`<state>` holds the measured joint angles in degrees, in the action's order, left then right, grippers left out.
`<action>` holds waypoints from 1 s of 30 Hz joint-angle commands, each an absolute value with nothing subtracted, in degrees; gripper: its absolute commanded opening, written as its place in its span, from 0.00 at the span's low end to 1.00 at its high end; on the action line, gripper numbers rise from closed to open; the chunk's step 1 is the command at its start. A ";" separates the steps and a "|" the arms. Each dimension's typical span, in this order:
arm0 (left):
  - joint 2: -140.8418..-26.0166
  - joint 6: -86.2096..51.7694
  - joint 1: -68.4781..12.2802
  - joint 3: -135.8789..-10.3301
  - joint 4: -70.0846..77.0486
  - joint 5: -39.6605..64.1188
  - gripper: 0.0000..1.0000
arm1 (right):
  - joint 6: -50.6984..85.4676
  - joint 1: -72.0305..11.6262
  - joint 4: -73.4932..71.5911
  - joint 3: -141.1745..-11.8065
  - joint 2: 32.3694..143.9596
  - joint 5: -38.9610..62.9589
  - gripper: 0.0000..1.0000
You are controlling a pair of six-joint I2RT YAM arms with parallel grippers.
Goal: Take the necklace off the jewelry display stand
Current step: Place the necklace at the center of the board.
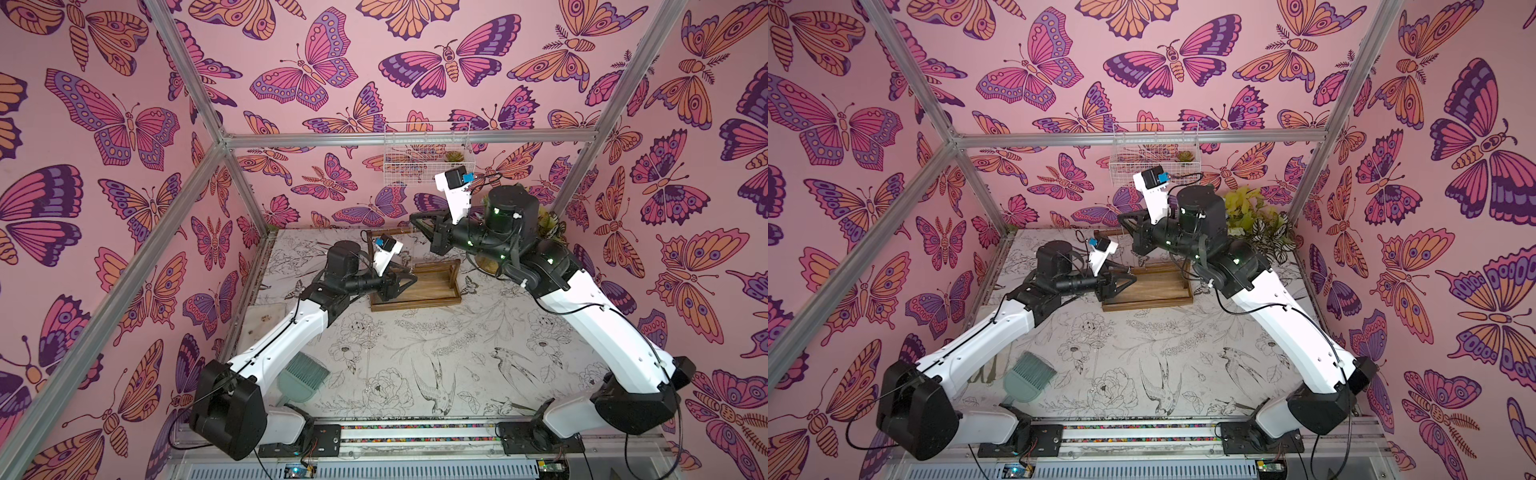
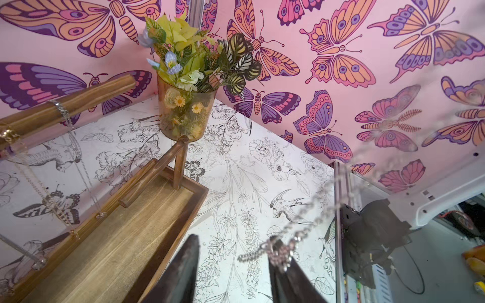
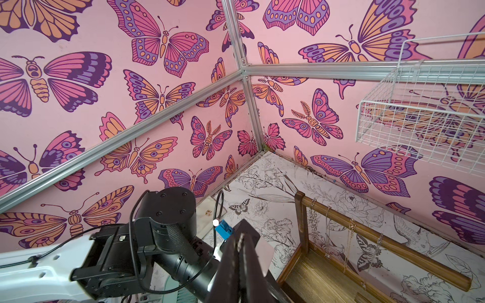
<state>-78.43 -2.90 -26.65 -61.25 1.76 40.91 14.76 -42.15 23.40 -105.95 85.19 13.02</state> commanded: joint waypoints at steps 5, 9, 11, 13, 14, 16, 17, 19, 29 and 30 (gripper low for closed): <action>-76.73 -2.63 -26.98 -61.35 3.48 41.64 0.24 | 14.50 -42.55 22.76 -107.85 85.43 12.08 0.00; -76.21 -2.63 -27.07 -61.30 3.68 41.24 0.21 | 14.46 -42.62 22.91 -108.10 85.43 12.24 0.00; -76.11 -2.68 -27.07 -61.17 3.87 40.97 0.20 | 14.43 -42.62 22.93 -108.17 85.34 12.17 0.00; -76.02 -2.81 -27.07 -61.04 3.87 40.95 0.18 | 14.37 -42.59 23.07 -108.10 85.35 12.16 0.00; -75.86 -2.90 -27.07 -60.95 4.02 40.96 0.16 | 14.33 -42.54 23.17 -108.05 85.34 12.12 0.00; -75.78 -3.29 -27.16 -60.74 3.96 40.87 0.13 | 14.28 -42.60 23.13 -107.82 85.19 12.04 0.00; -75.85 -3.41 -27.20 -60.57 3.97 40.79 0.12 | 14.33 -42.66 23.03 -107.63 85.16 12.04 0.00; -75.76 -3.66 -27.33 -60.17 3.98 40.65 0.09 | 14.39 -42.55 23.03 -107.63 85.17 12.13 0.00; -75.33 -3.98 -28.17 -59.25 3.96 39.39 0.00 | 14.50 -42.60 23.29 -107.51 84.99 12.34 0.00; -75.11 -4.04 -28.21 -59.16 3.98 39.31 0.00 | 14.58 -42.55 23.23 -107.45 84.91 12.41 0.00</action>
